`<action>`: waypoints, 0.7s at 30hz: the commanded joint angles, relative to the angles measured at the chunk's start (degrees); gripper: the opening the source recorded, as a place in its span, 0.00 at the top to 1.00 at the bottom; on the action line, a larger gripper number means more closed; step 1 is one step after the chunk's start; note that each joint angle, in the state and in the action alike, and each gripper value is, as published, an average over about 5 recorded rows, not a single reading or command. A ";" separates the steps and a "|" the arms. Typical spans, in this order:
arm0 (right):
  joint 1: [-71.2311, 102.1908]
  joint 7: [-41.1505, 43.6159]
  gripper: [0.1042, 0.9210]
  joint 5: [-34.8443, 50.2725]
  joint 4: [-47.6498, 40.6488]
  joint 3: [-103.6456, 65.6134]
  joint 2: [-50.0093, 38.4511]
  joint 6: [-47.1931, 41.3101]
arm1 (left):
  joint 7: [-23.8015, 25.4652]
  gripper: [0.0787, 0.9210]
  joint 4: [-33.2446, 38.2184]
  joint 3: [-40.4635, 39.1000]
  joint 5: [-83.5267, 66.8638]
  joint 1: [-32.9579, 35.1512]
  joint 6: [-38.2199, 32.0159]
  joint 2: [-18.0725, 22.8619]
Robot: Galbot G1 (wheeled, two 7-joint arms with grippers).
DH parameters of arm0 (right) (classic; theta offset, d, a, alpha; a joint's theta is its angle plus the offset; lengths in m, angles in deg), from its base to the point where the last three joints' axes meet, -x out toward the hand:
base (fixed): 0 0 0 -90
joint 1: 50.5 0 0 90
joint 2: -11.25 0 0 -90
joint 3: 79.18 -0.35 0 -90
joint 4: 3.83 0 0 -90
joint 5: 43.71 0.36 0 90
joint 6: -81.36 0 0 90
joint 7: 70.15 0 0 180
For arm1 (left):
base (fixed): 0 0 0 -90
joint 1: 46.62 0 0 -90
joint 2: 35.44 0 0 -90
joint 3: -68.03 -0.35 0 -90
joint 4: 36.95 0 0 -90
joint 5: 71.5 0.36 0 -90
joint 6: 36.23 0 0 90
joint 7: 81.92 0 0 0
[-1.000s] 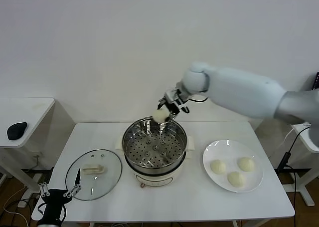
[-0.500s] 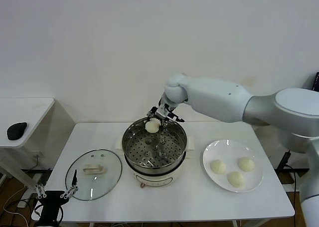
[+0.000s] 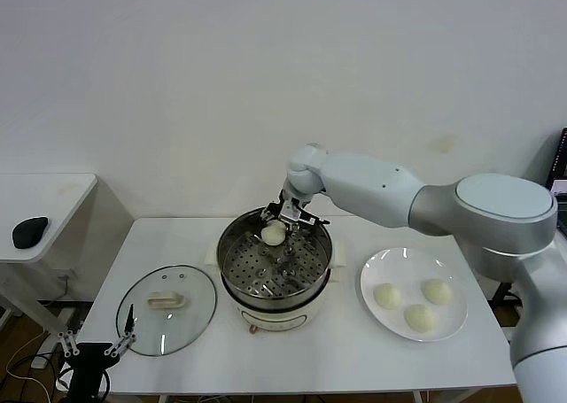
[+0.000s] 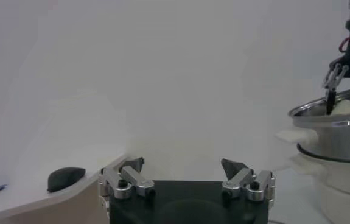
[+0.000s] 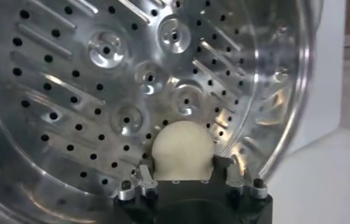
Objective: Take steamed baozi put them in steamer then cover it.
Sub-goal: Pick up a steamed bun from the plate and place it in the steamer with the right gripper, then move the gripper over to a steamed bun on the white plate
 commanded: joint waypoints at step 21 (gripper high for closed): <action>-15.81 10.86 0.12 24.76 38.84 2.82 -40.21 -49.32 | 0.23 0.12 0.70 -1.55 0.85 -2.09 0.76 -1.69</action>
